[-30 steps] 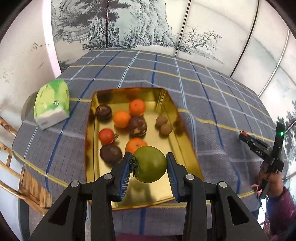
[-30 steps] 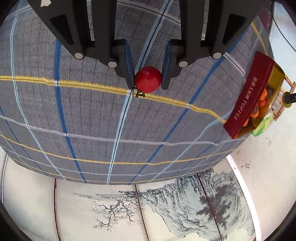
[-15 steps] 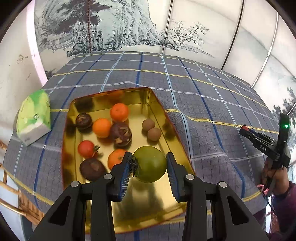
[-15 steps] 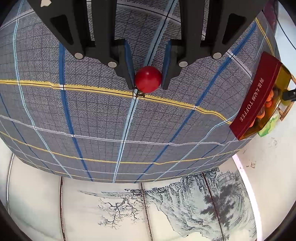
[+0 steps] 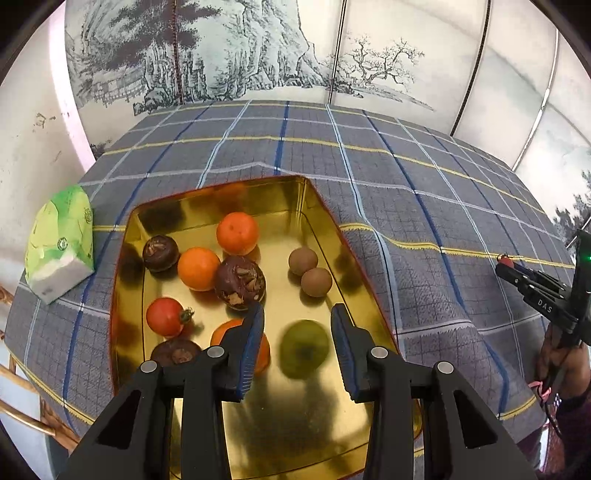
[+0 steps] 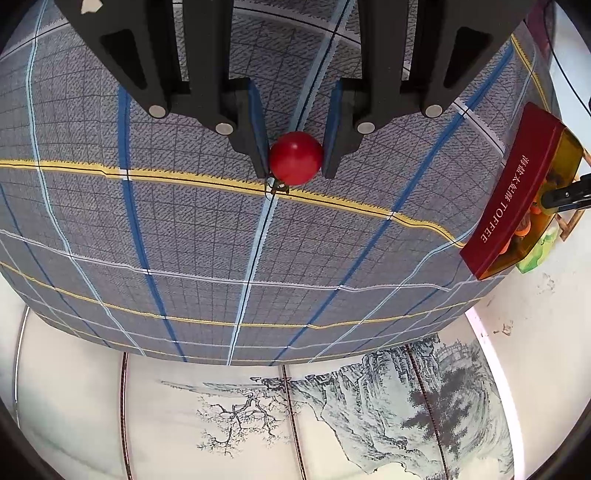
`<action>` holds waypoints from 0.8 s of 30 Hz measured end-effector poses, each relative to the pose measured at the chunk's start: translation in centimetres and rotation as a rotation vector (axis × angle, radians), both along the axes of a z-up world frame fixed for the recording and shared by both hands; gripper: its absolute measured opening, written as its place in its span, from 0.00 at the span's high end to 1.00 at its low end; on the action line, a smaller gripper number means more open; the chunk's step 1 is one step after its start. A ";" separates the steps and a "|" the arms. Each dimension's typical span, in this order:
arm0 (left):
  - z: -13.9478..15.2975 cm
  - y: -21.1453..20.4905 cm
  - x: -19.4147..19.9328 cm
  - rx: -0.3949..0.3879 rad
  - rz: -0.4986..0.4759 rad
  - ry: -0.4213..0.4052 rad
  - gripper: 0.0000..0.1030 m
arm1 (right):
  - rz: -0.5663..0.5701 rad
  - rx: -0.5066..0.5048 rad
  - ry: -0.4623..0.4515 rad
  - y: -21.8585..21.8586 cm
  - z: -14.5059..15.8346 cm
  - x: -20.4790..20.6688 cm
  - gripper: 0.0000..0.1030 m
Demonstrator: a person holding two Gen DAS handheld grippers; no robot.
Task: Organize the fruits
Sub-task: 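Carry the red tomato into the gold tray and open the right gripper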
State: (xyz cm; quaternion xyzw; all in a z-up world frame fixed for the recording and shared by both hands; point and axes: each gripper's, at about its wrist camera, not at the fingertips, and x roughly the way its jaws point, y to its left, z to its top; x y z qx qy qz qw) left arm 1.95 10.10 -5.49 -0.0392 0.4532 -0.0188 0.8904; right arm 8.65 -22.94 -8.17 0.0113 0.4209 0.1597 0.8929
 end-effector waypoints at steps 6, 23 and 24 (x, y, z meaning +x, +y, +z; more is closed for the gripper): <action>0.6 -0.2 0.0 0.013 0.000 -0.024 0.63 | -0.003 0.000 -0.001 0.0 0.0 0.0 0.74; 2.5 0.2 -3.0 0.153 0.121 -0.106 0.62 | -0.011 0.006 -0.012 -0.5 -0.1 0.0 0.74; 2.6 0.3 -3.2 0.152 0.130 -0.108 0.62 | -0.014 0.012 -0.009 -0.6 -0.1 0.0 0.74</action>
